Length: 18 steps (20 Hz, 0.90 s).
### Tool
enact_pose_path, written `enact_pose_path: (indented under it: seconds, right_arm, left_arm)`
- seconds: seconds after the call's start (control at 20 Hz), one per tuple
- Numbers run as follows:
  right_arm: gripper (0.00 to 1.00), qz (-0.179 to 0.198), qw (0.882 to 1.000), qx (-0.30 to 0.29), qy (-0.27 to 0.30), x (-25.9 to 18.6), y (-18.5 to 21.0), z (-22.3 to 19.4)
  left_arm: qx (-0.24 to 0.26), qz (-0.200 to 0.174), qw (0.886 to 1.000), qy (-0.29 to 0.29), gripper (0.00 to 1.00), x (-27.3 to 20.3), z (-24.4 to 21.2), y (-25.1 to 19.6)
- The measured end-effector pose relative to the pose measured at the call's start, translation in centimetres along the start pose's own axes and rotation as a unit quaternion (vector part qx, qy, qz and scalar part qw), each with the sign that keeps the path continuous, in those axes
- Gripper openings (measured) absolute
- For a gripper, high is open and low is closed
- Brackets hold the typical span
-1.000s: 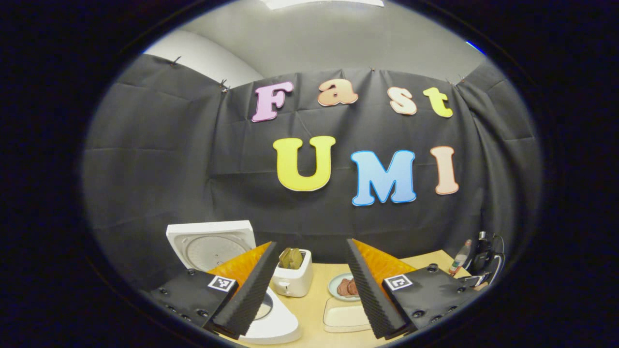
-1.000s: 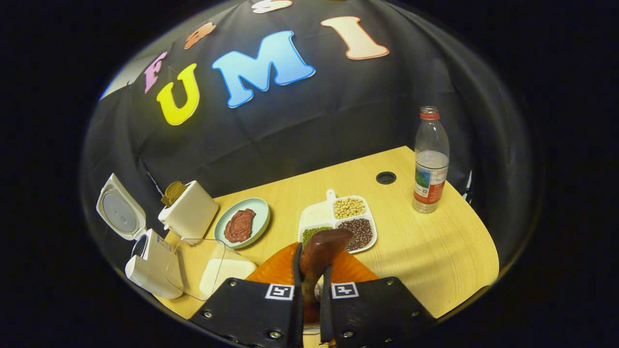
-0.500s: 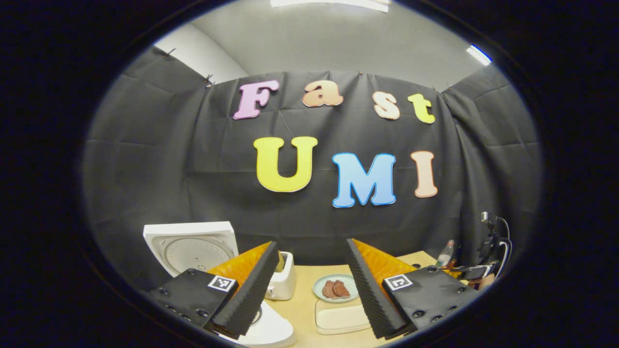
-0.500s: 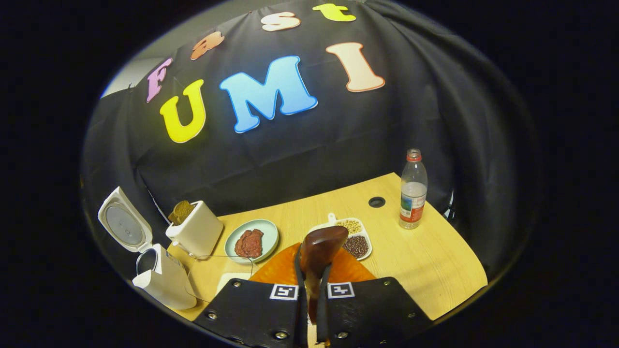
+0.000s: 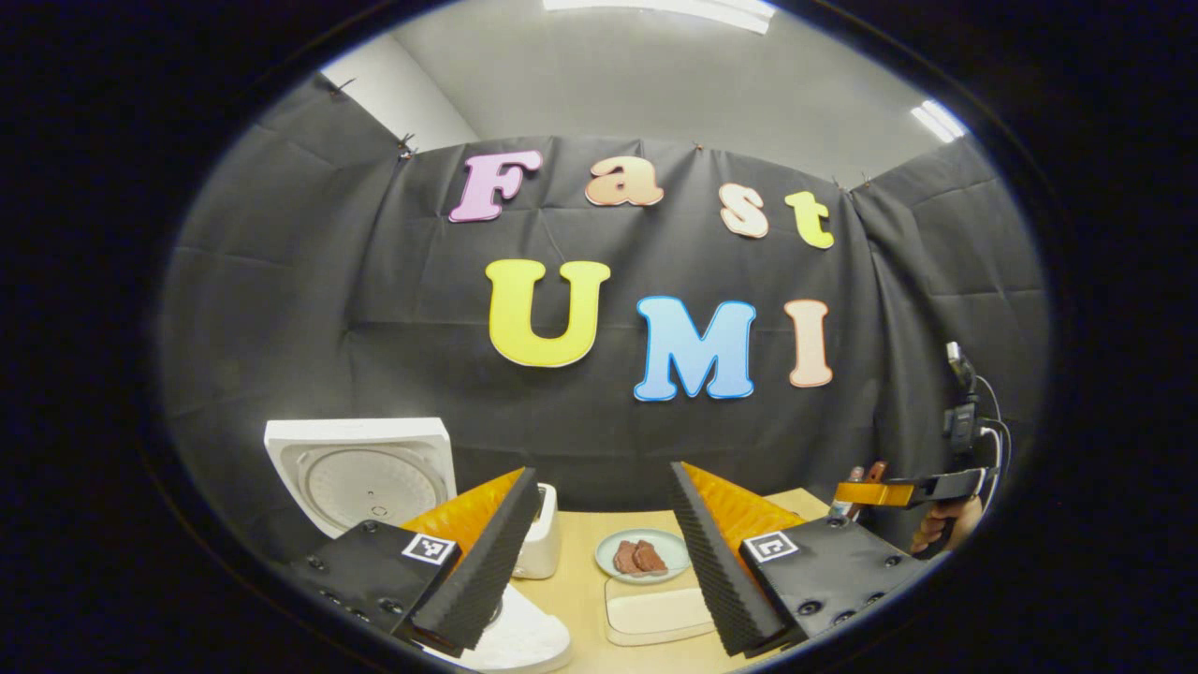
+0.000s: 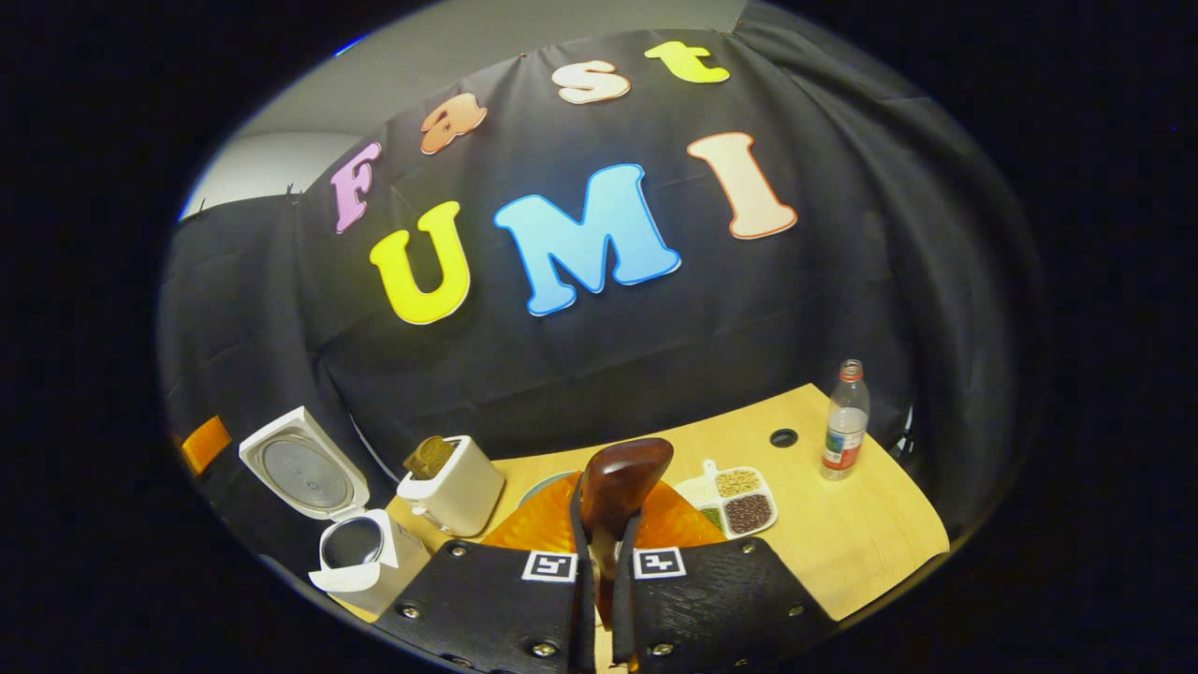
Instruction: Close the left gripper, press the button to open the rice cooker; take a wooden spoon from the chopstick holder with the right hand, scoop a spoonful of rice and pour it into the rice cooker, then put the wooden spoon back into the chopstick holder.
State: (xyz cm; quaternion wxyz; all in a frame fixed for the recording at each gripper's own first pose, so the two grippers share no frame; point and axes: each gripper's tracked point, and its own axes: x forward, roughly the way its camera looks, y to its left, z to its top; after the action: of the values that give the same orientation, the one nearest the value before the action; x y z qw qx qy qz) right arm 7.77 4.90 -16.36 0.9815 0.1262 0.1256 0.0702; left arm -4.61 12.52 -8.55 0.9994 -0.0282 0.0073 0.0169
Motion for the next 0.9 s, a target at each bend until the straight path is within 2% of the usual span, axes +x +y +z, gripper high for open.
enact_pose_path:
  seconds: [0.2,0.55,0.7,0.9]
  right_arm:
    - [0.07,0.028,0.999,-0.014,0.016,2.9,3.0,-1.6]
    - [0.08,0.047,0.995,-0.057,0.059,8.6,6.4,-6.6]
    - [0.08,0.049,0.991,-0.103,0.076,11.3,7.1,-9.1]
    - [0.07,0.039,0.978,-0.185,0.092,13.7,7.8,-12.1]
  left_arm:
    - [0.007,0.010,1.000,0.001,0.96,-0.9,-0.3,1.5]
    - [0.008,0.026,1.000,0.010,0.96,-1.7,-1.0,3.2]
    - [0.004,0.024,1.000,0.015,0.96,-1.6,-1.4,3.6]
    - [-0.012,0.027,1.000,0.008,0.96,-1.7,-0.5,4.3]
